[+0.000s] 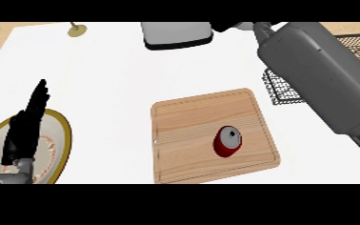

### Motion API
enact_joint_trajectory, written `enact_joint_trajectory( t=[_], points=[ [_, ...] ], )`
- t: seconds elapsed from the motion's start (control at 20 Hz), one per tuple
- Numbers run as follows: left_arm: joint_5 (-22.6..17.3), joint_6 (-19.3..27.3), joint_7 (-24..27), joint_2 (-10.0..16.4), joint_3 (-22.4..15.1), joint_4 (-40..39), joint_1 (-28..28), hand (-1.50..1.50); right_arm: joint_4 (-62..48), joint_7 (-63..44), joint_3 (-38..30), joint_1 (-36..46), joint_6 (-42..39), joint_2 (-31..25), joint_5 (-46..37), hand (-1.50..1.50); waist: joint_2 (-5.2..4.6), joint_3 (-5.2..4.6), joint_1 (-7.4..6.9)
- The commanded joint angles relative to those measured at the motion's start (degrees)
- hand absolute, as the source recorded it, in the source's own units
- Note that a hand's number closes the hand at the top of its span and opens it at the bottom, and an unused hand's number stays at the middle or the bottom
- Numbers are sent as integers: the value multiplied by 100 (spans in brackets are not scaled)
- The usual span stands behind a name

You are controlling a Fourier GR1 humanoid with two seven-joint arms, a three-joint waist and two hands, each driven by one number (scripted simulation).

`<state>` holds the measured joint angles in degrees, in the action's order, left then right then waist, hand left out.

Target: Pick the eggplant from the cutting board and place it in the tiered basket

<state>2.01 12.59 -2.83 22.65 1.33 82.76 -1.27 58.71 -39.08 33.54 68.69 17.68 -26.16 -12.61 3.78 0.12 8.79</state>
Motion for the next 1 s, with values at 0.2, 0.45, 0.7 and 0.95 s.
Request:
enact_joint_trajectory(
  t=[0.2,0.45,0.7,0.95],
  points=[
    [-13,-129,53,47,-24,255,32,0,2427,-720,-525,-892,-718,-1894,412,150,-184,1,-313],
    [-68,-333,-44,144,30,149,-276,0,3920,-752,-851,-2225,-759,-2942,461,150,-276,-4,-478],
    [-6,-446,27,33,-71,116,-431,0,3689,-47,-1369,-3048,-846,-3628,29,150,-355,-7,-742],
    [125,-318,-68,-223,-235,54,-614,0,3158,81,-1330,-3217,-1130,-4176,-735,150,-367,-12,-803]
  ],
)
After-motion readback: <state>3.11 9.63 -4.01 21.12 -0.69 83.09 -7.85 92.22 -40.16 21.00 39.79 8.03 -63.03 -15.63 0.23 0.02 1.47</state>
